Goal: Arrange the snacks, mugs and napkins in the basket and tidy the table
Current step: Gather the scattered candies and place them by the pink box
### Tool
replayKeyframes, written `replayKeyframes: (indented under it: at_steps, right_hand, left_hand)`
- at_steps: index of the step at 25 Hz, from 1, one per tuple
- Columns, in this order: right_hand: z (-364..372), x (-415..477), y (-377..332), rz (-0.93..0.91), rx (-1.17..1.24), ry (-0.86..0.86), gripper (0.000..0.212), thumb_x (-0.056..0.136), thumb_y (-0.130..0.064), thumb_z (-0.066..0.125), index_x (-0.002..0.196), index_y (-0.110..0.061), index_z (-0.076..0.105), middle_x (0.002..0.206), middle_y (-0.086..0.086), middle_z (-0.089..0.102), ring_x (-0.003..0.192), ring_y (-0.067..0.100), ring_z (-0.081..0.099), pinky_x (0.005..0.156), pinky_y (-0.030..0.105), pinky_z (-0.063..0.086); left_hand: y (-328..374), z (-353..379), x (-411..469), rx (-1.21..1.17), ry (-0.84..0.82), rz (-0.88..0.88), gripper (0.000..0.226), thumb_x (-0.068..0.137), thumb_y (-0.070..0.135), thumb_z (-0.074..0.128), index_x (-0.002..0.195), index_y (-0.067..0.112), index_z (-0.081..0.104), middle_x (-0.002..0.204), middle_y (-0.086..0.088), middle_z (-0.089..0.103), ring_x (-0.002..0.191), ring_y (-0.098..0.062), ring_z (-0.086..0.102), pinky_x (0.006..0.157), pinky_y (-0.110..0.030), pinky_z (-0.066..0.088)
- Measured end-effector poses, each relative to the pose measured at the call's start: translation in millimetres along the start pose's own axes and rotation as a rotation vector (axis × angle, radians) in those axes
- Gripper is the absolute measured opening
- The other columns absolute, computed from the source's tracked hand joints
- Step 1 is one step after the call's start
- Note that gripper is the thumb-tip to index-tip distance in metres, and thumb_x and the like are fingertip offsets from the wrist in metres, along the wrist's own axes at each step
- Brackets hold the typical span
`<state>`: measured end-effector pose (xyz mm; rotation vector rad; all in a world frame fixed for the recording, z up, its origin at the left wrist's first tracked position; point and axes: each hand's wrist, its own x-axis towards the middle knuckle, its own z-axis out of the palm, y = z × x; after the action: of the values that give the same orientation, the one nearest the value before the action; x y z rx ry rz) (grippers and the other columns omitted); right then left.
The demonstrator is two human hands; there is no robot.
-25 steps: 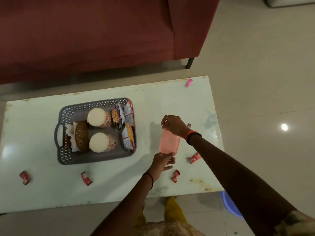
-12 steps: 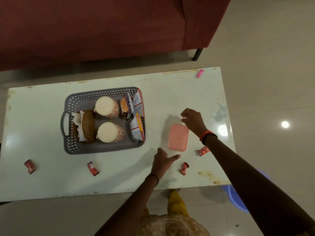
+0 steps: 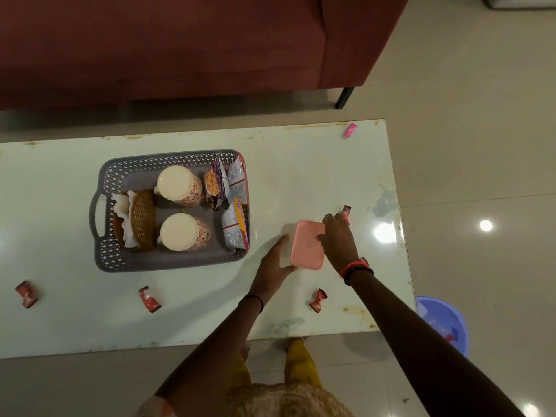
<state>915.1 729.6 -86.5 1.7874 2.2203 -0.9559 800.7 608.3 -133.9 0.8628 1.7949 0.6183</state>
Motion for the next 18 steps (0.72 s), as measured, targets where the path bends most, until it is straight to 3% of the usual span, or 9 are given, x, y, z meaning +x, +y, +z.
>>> replayKeyframes:
  at_steps: [6, 14, 18]
  right_hand:
    - [-5.8, 5.7, 0.9, 0.064, 0.045, -0.033, 0.033, 0.080, 0.001, 0.070, 0.109, 0.007, 0.056, 0.118, 0.025, 0.057, 0.109, 0.035, 0.058, 0.088, 0.036, 0.048]
    - [-9.7, 4.0, -5.5, 0.084, 0.041, 0.008, 0.027, 0.079, 0.007, 0.068, 0.103, 0.007, 0.055, 0.112, 0.028, 0.058, 0.098, 0.038, 0.061, 0.080, 0.037, 0.049]
    - [-12.7, -2.8, -3.4, 0.097, 0.119, -0.026, 0.031, 0.079, 0.007, 0.067, 0.107, 0.006, 0.052, 0.113, 0.025, 0.058, 0.100, 0.039, 0.061, 0.084, 0.042, 0.051]
  left_hand:
    - [1.5, 4.1, -1.3, 0.019, 0.037, 0.045, 0.059, 0.081, 0.016, 0.069, 0.134, 0.013, 0.043, 0.135, -0.007, 0.056, 0.126, -0.020, 0.050, 0.103, -0.031, 0.041]
    - [2.6, 5.0, 1.4, 0.029, 0.058, 0.023, 0.056, 0.079, 0.013, 0.070, 0.130, 0.009, 0.048, 0.131, -0.010, 0.059, 0.122, -0.023, 0.054, 0.102, -0.033, 0.043]
    - [6.0, 4.7, -0.1, 0.032, 0.036, -0.003, 0.056, 0.080, 0.013, 0.069, 0.132, 0.010, 0.046, 0.132, -0.010, 0.057, 0.124, -0.024, 0.052, 0.103, -0.034, 0.042]
